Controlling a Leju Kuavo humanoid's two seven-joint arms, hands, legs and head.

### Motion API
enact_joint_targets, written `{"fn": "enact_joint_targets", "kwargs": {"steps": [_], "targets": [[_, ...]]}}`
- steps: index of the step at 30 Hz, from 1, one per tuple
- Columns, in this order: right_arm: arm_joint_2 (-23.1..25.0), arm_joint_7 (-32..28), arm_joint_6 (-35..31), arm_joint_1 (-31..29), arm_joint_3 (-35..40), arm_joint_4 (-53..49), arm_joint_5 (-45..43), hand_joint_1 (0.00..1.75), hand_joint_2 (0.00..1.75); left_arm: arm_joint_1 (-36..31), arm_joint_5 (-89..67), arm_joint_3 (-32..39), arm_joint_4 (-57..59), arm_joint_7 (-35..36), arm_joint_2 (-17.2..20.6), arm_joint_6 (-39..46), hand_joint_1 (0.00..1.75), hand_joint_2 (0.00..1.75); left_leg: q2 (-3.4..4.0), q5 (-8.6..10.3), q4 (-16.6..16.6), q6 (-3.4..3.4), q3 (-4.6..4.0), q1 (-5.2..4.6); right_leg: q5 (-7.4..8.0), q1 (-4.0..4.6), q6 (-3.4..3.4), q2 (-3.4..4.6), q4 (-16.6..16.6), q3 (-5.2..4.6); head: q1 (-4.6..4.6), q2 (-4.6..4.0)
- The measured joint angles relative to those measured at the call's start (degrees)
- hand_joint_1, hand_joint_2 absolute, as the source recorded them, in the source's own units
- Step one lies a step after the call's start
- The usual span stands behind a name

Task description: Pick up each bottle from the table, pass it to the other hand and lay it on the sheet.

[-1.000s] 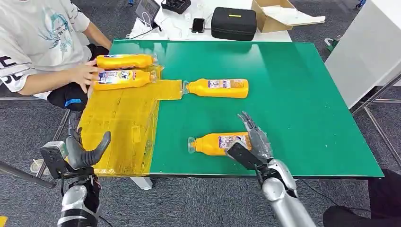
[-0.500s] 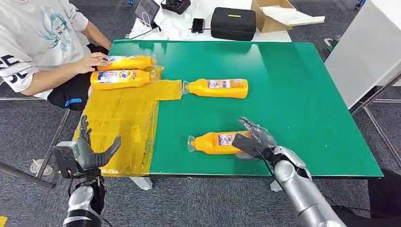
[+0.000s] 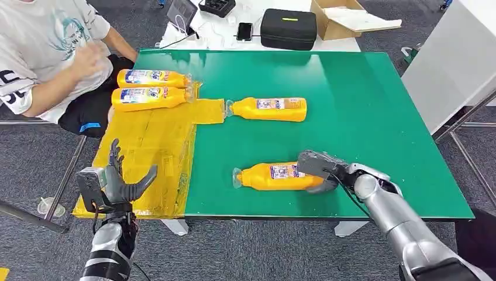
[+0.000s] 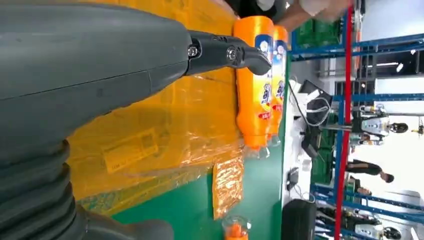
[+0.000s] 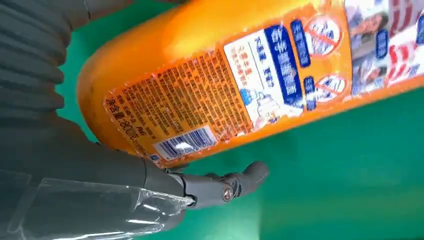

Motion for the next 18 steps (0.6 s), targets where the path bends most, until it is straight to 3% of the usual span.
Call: {"fn": "enact_joint_targets", "kwargs": {"steps": [18], "targets": [[-2.2,-0.8,-6.7,0.2,6.6,0.2,-5.6,1.75,1.75,-1.3,1.2,0.0,2.9,0.0,-0.7,-0.6,0.0,1.75,0.05,-0.02,0.0,0.0,0.07,0.01,0.0,0.02,0.0,0.03,0.0,0.0,0.0,0.0]]}}
